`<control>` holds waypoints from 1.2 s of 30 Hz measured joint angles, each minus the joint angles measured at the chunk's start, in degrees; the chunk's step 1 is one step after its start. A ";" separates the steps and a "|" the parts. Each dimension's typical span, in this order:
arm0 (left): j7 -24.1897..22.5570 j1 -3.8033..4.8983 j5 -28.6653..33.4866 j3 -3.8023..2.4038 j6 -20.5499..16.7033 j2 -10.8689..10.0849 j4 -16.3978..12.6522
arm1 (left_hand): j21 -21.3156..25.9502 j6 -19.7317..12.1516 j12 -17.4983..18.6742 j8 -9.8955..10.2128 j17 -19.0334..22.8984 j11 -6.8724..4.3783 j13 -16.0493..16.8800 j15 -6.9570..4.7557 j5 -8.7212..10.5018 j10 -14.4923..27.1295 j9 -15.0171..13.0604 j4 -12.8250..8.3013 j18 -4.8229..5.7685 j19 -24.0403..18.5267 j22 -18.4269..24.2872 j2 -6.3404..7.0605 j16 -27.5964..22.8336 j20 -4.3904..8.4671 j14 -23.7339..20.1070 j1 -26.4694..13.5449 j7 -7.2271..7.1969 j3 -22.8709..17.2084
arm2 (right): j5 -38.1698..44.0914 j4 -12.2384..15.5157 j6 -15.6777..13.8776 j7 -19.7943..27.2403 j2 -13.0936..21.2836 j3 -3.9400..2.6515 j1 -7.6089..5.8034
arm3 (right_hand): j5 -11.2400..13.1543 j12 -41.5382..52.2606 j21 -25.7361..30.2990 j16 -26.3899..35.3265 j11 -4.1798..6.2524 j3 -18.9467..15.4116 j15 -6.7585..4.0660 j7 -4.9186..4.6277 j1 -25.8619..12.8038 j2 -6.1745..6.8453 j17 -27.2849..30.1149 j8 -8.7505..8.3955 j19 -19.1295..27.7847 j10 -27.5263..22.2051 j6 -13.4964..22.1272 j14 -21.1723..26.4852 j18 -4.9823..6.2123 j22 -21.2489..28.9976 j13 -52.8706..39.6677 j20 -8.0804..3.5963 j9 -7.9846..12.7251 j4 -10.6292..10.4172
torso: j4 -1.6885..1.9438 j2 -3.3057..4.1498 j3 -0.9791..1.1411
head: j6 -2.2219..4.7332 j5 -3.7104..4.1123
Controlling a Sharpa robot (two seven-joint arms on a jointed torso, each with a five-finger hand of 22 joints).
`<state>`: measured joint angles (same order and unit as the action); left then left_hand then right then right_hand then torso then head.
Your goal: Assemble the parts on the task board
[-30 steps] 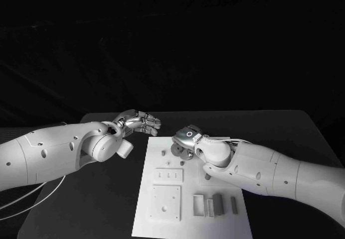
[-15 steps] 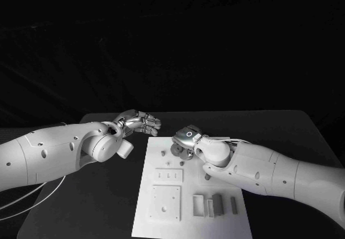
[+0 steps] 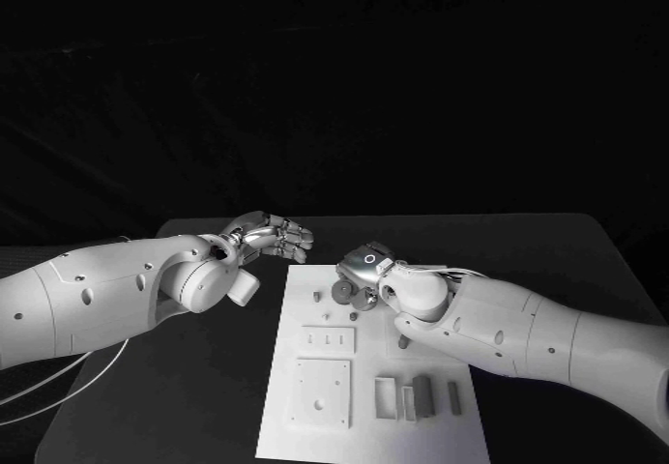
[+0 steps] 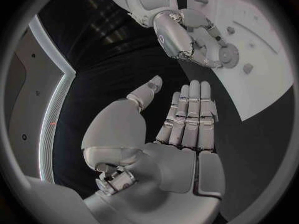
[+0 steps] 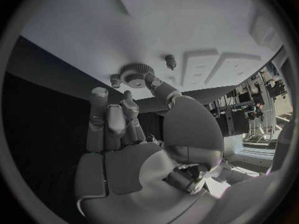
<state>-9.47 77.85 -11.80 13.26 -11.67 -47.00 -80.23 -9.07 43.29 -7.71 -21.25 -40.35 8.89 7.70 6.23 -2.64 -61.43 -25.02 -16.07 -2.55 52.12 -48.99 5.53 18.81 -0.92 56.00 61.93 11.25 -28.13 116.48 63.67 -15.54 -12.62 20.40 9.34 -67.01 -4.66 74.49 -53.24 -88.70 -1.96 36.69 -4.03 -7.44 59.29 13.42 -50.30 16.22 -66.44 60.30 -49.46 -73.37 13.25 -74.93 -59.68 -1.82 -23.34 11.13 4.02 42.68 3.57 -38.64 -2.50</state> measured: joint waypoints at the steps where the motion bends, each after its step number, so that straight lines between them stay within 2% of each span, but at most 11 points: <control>1: 0.00 0.01 0.00 0.00 0.00 0.00 0.00 | 0.00 0.00 0.00 0.00 0.00 0.00 0.00 0.00 0.00 0.00 0.00 0.00 0.00 0.00 0.00 0.00 0.00 0.00 0.00 0.00 0.00 0.00 | -0.11 -0.07 0.01 0.00 0.01 0.00 0.00 | 0.00 0.00 0.00 0.00 0.00 0.05 0.00 0.03 0.00 0.00 0.04 0.00 0.00 0.00 0.14 0.00 0.00 0.00 0.00 0.00 0.00 -0.05 | 0.00 0.00 -0.01 | -0.01 0.00; 15: 0.04 0.02 0.00 0.00 -0.01 -0.09 0.00 | 0.00 0.00 0.00 0.23 -0.05 0.00 0.00 0.00 0.00 0.00 -0.05 0.00 0.00 0.00 0.00 0.00 -0.22 0.00 0.00 0.00 0.00 0.00 | -1.58 -0.09 0.33 0.13 0.55 0.00 0.00 | 0.00 0.00 0.00 0.00 -0.20 -0.02 0.19 -0.31 0.54 -0.54 -0.19 0.37 -0.10 -0.20 0.20 0.20 -0.05 0.00 0.06 0.09 -0.22 -0.64 | -0.02 -0.03 0.05 | -0.07 -0.01; 20: 0.04 0.02 0.00 0.00 -0.01 -0.18 0.02 | 0.00 0.00 0.00 0.23 -0.05 0.00 0.00 0.00 0.00 0.00 -0.04 0.00 0.00 0.00 0.00 0.00 -0.22 0.00 0.00 0.00 0.00 0.00 | -2.42 1.62 -0.56 0.26 2.19 -0.01 0.00 | 0.00 0.00 0.00 0.00 -0.21 -0.47 0.40 -0.36 0.54 -0.54 -0.40 0.69 -0.10 -0.21 0.21 0.00 -0.06 0.00 0.15 0.10 -0.28 -1.60 | -0.06 -0.05 0.07 | -0.01 -0.04; 23: 0.04 0.02 0.00 0.00 -0.01 -0.39 0.09 | 0.00 0.00 0.00 0.23 -0.04 0.00 0.00 0.00 0.00 0.00 -0.04 0.00 0.00 0.00 0.00 0.00 -0.22 0.00 0.00 0.00 0.00 0.00 | -3.40 3.17 -2.12 0.54 3.76 -0.23 -0.03 | 0.00 0.00 0.00 0.00 -0.20 -0.40 0.50 -0.41 0.17 -0.18 -0.47 0.69 -0.11 -0.21 0.25 -0.09 -0.08 0.00 0.24 0.12 -0.28 -1.97 | -0.10 -0.07 0.07 | 0.14 -0.04; 24: 0.04 0.03 0.00 0.00 -0.01 -0.42 0.14 | 0.00 0.00 0.00 0.23 -0.04 0.00 0.00 0.00 0.00 0.00 -0.04 0.00 0.00 0.00 0.00 0.00 -0.22 0.00 0.00 0.00 0.00 0.00 | -3.82 3.77 -2.66 0.66 4.34 -0.61 -0.01 | 0.00 0.00 0.00 0.00 -0.20 -0.40 0.50 -0.42 0.09 -0.10 -0.43 0.69 -0.14 -0.21 0.24 -0.09 -0.09 0.00 0.24 0.15 -0.28 -1.97 | -0.12 -0.08 0.07 | 0.21 -0.04; 28: 0.01 0.03 0.00 0.00 -0.02 -0.63 0.38 | 0.00 0.00 0.00 0.23 -0.10 0.00 0.00 0.00 0.00 0.00 -0.04 0.00 0.00 0.00 0.00 0.00 -0.22 0.00 0.00 0.00 0.00 0.00 | -6.19 6.93 -4.88 1.36 7.30 -3.46 -0.21 | 0.00 -0.01 0.23 0.29 -0.20 -0.40 0.78 -0.53 0.07 -0.08 0.81 0.89 -0.18 -0.21 0.27 0.17 -0.38 0.00 0.35 0.21 -0.32 -2.29 | -0.20 -0.13 0.09 | 0.70 0.23; 31: -0.06 0.03 0.00 0.00 -0.02 -0.83 0.89 | 0.00 0.00 0.00 0.23 -0.10 0.00 0.00 0.00 0.00 0.00 -0.04 0.00 0.01 0.00 0.00 0.00 -0.22 0.00 0.00 0.00 0.00 0.00 | -8.75 9.36 -6.34 2.26 10.27 -4.62 -1.33 | 0.00 -0.01 0.66 1.12 -0.41 -0.24 0.94 -0.66 0.33 0.15 3.10 1.07 0.14 -0.42 0.40 1.28 -0.41 0.00 0.64 0.07 -0.45 -2.44 | -0.31 -0.18 0.13 | 1.16 0.48; 32: -0.10 0.03 0.00 0.01 -0.02 -0.90 1.10 | 0.00 0.00 0.00 0.23 -0.10 0.00 0.00 0.00 0.00 0.00 -0.06 0.00 0.01 0.00 0.00 0.00 -0.22 0.00 0.00 0.00 0.00 0.00 | -9.79 9.87 -6.76 2.88 11.47 -5.20 -1.71 | 0.00 -0.01 0.66 1.12 -0.41 -0.24 0.87 -0.67 0.66 0.09 3.54 1.07 0.24 -0.41 0.41 1.34 -0.49 0.00 0.75 -0.02 -0.45 -2.44 | -0.36 -0.21 0.14 | 1.29 0.54; 34: -0.14 0.02 0.00 0.02 -0.01 -0.92 1.54 | 0.00 0.00 0.00 0.23 -0.10 0.00 0.00 0.00 0.00 0.00 -0.10 0.00 0.01 0.00 0.00 0.00 -0.22 0.00 0.00 0.00 0.00 0.00 | -11.43 10.05 -7.18 4.61 13.21 -5.47 -2.47 | 0.00 -0.01 0.74 1.53 -0.41 -0.34 0.95 -0.69 1.19 -0.44 4.13 1.07 0.34 -0.42 0.43 1.55 -0.69 0.00 1.05 -0.11 -0.45 -1.74 | -0.57 -0.31 0.23 | 1.57 0.62; 36: -0.19 0.01 0.00 0.04 -0.01 -0.90 2.17 | 0.00 0.00 0.00 0.23 -0.09 0.00 0.00 0.00 0.00 0.00 -0.10 0.00 0.01 0.00 0.00 0.00 -0.22 0.00 0.00 0.00 0.00 0.00 | -13.63 10.17 -7.32 7.47 15.53 -5.50 -2.90 | 0.00 -0.85 1.13 2.03 -0.73 -0.43 0.99 -0.96 2.32 -1.56 4.39 1.07 0.86 -0.74 0.70 1.87 -0.87 0.00 1.74 0.19 -0.45 -0.41 | -0.82 -0.43 0.31 | 1.76 0.63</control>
<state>-9.67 77.86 -11.81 13.30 -11.67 -47.89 -78.07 -9.07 43.29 -7.71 -21.03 -40.44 8.89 7.70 6.23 -2.64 -61.43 -25.11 -16.07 -2.54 52.12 -48.99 5.53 18.59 -0.92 56.00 61.93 11.25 -28.12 102.86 73.84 -22.86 -5.15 35.93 3.84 -69.91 -4.66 73.64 -52.11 -86.67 -2.70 36.26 -3.05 -8.40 61.60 11.86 -45.91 17.29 -65.58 59.56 -48.76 -71.50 12.38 -74.93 -57.94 -1.63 -23.79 10.72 3.20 42.25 3.88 -36.88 -1.88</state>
